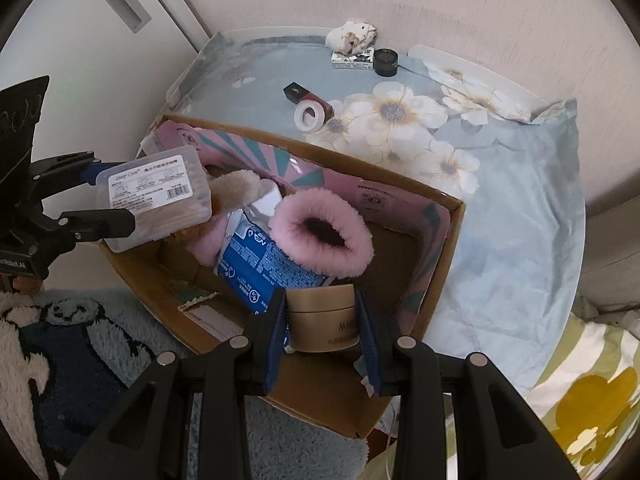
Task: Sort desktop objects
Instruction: 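Carry clear box and tan jar into the cardboard box and release both, then move both grippers back over the table toward the white plush and black jar, then grasp the white plush with left gripper while right grasps the black jar, then carry white plush and black jar into the box and open both grippers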
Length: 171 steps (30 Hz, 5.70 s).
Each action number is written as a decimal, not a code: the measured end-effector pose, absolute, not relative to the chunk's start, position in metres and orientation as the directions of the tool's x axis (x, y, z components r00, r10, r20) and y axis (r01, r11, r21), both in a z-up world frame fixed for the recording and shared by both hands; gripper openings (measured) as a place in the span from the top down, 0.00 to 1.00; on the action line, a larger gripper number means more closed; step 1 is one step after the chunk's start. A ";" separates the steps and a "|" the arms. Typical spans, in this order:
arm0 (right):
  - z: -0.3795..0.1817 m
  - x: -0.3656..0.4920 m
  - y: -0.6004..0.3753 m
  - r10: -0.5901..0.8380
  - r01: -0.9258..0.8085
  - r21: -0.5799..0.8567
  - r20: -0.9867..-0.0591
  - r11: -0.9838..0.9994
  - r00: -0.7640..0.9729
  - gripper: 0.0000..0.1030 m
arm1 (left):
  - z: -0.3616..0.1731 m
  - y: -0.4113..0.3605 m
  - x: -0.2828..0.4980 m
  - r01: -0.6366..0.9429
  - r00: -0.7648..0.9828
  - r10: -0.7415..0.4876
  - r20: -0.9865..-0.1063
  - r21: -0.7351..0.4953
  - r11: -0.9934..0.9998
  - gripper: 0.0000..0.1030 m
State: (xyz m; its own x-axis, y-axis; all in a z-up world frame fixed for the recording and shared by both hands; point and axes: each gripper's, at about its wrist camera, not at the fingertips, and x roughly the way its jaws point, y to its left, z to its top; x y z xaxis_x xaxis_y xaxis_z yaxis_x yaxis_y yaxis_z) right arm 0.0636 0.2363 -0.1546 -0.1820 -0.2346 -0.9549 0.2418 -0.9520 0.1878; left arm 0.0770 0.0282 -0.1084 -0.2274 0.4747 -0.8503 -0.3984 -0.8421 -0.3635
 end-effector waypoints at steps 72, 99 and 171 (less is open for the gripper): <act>-0.119 -0.087 0.249 -0.187 0.234 0.098 -0.898 -0.967 -0.398 0.25 | -0.062 0.003 -0.105 -0.348 -0.460 0.380 -0.802 -0.231 -0.908 0.01; -0.249 -0.218 0.233 -0.269 0.414 0.084 -0.871 -0.907 -0.412 0.68 | -0.215 0.056 -0.233 -0.288 -0.316 0.321 -0.893 -0.232 -0.929 0.64; -0.153 0.068 0.168 -0.315 0.432 0.197 -0.923 -0.880 -0.221 0.68 | -0.138 -0.011 0.067 -0.217 -0.249 0.335 -0.909 -0.285 -0.934 0.68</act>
State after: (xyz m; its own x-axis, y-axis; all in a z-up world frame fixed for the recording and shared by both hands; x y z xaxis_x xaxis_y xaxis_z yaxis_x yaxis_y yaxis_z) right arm 0.0682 0.1676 -0.1533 -0.2205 -0.3151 -0.9231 0.4322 -0.8800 0.1971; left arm 0.0669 -0.0110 -0.1382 -0.2491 0.3349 -0.9087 -0.2170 -0.9338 -0.2846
